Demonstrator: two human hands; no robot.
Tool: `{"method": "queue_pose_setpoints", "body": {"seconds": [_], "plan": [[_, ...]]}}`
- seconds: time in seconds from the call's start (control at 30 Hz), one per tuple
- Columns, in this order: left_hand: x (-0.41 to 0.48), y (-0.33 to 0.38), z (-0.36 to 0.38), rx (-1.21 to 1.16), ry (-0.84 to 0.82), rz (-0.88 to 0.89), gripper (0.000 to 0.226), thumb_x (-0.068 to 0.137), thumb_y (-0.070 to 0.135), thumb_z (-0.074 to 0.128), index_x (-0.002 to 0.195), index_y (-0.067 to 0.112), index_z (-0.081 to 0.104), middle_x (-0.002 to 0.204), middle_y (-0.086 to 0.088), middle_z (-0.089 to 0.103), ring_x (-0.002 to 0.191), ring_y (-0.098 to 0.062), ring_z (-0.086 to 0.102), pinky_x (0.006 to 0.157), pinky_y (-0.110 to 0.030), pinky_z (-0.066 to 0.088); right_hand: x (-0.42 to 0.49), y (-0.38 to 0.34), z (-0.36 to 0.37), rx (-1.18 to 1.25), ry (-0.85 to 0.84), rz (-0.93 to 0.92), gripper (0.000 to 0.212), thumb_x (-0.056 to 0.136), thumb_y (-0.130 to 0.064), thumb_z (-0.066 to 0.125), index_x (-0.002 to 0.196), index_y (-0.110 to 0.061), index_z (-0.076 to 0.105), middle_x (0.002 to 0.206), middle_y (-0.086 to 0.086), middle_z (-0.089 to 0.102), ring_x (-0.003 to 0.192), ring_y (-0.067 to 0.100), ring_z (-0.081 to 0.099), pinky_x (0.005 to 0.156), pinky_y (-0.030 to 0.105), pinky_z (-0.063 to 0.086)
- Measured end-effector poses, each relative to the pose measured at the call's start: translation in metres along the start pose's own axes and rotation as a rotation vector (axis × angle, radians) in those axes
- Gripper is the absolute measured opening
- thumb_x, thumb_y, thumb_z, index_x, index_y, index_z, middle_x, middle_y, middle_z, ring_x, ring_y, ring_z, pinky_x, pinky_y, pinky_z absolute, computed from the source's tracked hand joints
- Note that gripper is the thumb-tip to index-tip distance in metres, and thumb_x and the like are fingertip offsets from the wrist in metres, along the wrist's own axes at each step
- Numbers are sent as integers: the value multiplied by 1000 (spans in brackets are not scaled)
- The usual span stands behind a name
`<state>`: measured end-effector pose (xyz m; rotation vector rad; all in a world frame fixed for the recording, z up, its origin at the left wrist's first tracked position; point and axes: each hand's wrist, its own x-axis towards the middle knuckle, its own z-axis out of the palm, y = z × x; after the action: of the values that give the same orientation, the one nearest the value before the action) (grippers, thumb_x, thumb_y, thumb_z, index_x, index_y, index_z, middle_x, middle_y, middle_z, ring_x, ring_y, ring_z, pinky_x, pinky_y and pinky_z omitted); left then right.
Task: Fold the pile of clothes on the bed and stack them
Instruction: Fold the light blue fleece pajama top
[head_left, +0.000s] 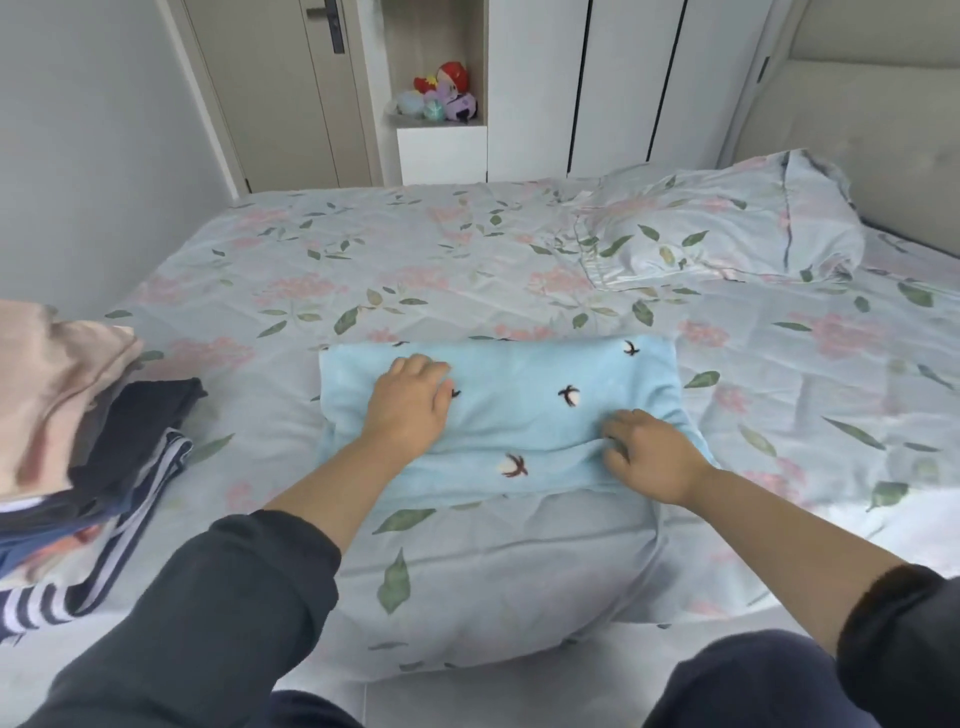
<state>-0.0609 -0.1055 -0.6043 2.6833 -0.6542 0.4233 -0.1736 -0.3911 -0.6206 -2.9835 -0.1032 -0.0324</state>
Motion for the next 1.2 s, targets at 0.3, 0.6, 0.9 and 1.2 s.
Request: {"method": "queue_pose_setpoints", "body": {"seconds": [0.3,0.6,0.9,1.2], "plan": [[7,12,90,198,-209,-146,63,96,54,12,151,33,-10,160,4,-13,146,-19,-13,116,-52,-2,71,-53,-11,92,388,30,40,95,-23,45,130,-5,51,136,17,47,125,34,41,103,44,30],[12,1,102,108,-188,-165,63,94,55,14,152,36,-3,160,9,-11,147,-13,-11,117,-46,-4,121,16,46,-12,61,204,57,98,-53,18,151,-35,9,160,-8,2,147,14,-1,115,52,-4],[14,3,100,126,-206,-173,64,94,54,14,152,33,-3,161,7,-8,147,-14,-8,118,-46,-1,122,81,16,287,153,880,63,94,-52,29,137,-7,36,141,15,38,130,34,36,104,47,29],[14,0,102,97,-189,-155,63,95,53,18,152,33,0,161,6,-6,147,-15,-7,118,-47,-1,90,112,10,401,319,886,49,98,-43,37,103,1,60,109,23,63,97,36,58,81,38,42]]}}
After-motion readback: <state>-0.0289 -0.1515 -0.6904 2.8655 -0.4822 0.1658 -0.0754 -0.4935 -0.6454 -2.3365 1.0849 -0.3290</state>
